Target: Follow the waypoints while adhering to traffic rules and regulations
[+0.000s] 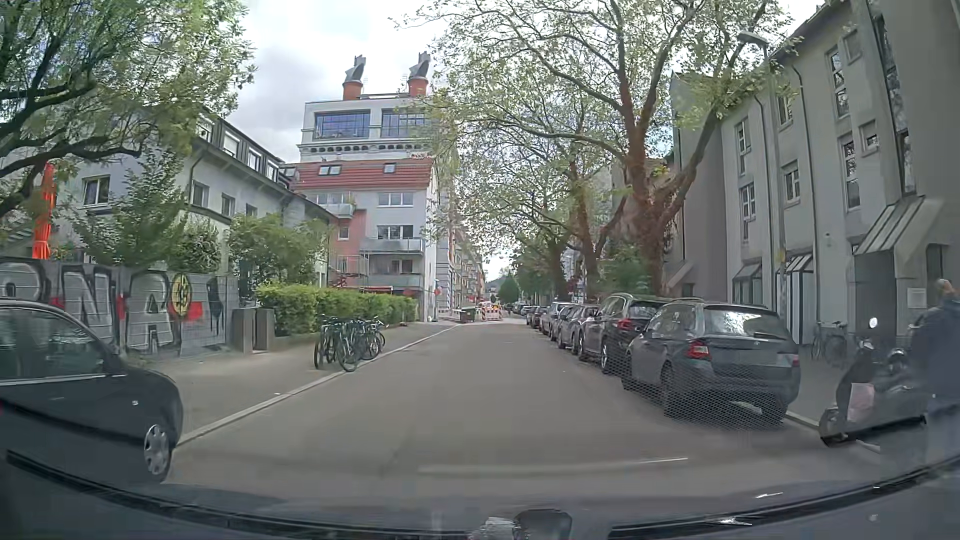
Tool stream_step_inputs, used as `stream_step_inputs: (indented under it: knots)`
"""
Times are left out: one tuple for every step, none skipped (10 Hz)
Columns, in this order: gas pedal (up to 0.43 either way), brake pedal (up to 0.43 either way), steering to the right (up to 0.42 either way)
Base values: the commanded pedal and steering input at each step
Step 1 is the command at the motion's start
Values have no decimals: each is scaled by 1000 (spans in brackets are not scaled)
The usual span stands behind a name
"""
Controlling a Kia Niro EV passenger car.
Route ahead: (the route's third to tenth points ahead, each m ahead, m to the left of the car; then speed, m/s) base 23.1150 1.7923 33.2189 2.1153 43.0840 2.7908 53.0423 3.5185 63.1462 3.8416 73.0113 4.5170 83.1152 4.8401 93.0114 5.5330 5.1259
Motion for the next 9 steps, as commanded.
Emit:
stream_step_inputs:
  knots:
    - [98,0,1]
    - [98,0,1]
    - [98,0,0]
    - [98,0,1]
    - [98,0,1]
    - [98,0,1]
    - [98,0,1]
    - [98,0,1]
    - [98,0,1]
